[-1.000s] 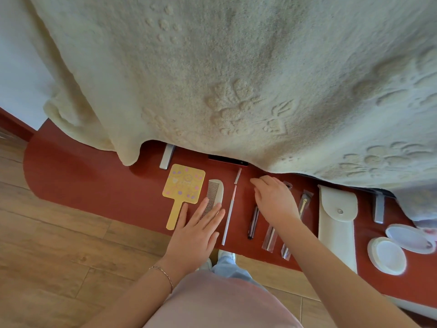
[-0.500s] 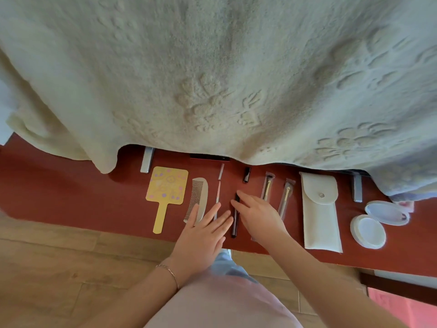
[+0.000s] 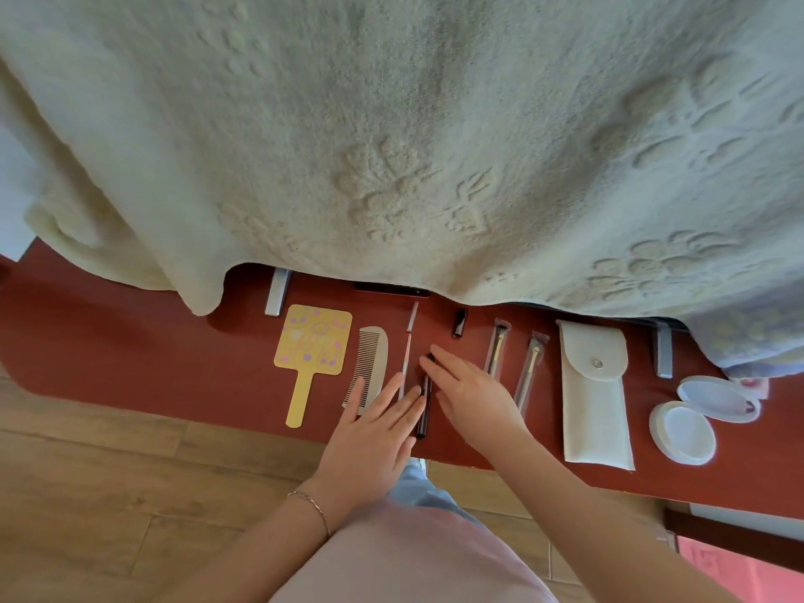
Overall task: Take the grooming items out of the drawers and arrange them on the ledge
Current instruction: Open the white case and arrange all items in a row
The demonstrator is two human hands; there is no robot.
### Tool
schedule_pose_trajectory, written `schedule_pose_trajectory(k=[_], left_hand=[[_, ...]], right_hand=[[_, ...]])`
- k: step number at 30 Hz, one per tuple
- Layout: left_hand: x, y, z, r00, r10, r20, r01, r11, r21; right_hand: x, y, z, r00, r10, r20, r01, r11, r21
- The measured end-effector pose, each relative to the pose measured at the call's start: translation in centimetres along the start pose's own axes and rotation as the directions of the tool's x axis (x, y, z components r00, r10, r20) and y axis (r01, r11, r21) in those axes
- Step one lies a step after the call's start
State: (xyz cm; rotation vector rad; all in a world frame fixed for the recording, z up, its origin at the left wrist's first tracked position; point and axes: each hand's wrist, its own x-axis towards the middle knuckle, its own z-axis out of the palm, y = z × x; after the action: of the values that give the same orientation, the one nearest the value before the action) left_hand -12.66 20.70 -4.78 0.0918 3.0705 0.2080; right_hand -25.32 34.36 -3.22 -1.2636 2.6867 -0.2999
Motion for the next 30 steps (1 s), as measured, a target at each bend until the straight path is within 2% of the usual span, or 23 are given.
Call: schedule_pose_trajectory(k=[4,12,17,21,30], left_hand=[[0.1,0.0,0.2,1.0,-0.013,-0.004,0.013,1.0,-0.011],[1.1,0.4,-0.6,0.997,0.041,-0.064,-0.039,0.999,0.024],[1.6,0.4,-0.7,0.998,0.032,-0.046,-0.029,0.997,0.064],[2.0,0.5,-0.6,0.998,0.041,-0.041,-0.039,0.998,0.05],[2.5,1.2,-0.4,1.0,0.024,-0.01,-0.024,0.999,0.028]], right_hand=[[1.3,1.8,-1.5,0.992,0.098,-0.079,-0.098,0.995,0.007],[4.3,4.0,-1.4,0.975,0.218,0.054,-0.209,0.969,-0.132],[5.1,3.2,-1.4,0.978,0.178,0.112,-0.164,0.978,-0.127],[5.3,2.8,-0.9,0.986,0.13,0.103,-0.122,0.99,-0.073],[5.3,2.8,-1.0,0.993,0.065,0.097,-0.056,0.994,-0.092]])
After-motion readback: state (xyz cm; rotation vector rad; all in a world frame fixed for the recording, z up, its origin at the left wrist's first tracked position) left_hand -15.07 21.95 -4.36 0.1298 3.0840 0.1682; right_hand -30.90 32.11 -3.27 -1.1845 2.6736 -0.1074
